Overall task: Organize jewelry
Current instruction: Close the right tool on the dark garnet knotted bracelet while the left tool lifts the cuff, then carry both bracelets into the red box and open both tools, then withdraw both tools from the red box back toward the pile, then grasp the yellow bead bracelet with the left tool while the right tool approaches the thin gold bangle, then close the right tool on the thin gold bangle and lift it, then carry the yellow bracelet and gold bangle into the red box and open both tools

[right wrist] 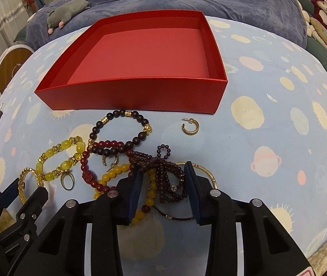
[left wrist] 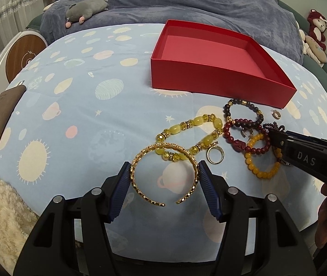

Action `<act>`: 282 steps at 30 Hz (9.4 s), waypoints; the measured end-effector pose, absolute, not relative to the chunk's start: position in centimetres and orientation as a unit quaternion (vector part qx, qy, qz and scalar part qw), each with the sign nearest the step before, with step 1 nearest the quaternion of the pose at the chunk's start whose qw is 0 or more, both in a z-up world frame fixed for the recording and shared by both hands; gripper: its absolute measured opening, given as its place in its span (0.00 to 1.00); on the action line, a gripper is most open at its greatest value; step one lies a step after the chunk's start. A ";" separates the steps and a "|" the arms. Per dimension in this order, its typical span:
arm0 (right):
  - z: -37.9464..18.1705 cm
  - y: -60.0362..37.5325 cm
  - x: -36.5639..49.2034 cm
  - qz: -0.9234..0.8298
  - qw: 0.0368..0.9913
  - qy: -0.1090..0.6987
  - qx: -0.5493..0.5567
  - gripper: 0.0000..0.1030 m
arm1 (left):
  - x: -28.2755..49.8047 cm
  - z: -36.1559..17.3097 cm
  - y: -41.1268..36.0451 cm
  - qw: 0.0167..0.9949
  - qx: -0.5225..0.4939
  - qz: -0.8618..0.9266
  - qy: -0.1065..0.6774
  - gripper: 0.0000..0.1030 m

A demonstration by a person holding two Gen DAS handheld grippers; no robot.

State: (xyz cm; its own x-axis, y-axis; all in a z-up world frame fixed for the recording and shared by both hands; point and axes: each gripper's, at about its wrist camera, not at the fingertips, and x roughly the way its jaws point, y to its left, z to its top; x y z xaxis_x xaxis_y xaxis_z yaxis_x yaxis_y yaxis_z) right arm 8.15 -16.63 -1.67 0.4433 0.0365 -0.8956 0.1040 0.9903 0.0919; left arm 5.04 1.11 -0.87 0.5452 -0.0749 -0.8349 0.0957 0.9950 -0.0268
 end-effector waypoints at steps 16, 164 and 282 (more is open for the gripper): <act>0.6 -18.0 5.4 -0.016 0.861 0.498 0.100 0.05 | 4.7 -0.9 1.0 0.879 0.014 -0.046 0.474 0.55; -0.2 -18.5 -0.5 -0.014 0.852 0.515 0.091 0.36 | 8.9 -1.9 0.2 0.875 0.026 -0.086 0.475 0.23; 7.8 -20.2 17.9 0.014 0.900 0.425 0.094 0.58 | 21.5 13.6 -5.9 0.903 -0.013 -0.208 0.375 0.09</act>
State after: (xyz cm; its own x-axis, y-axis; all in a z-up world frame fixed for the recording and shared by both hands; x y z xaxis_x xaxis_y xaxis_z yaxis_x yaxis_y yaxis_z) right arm 17.94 -20.21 7.83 0.6387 0.1055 -0.7622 0.0535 0.9821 0.1808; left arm 21.52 -5.91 13.56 0.6325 -0.3853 -0.6719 0.3653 0.9133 -0.1799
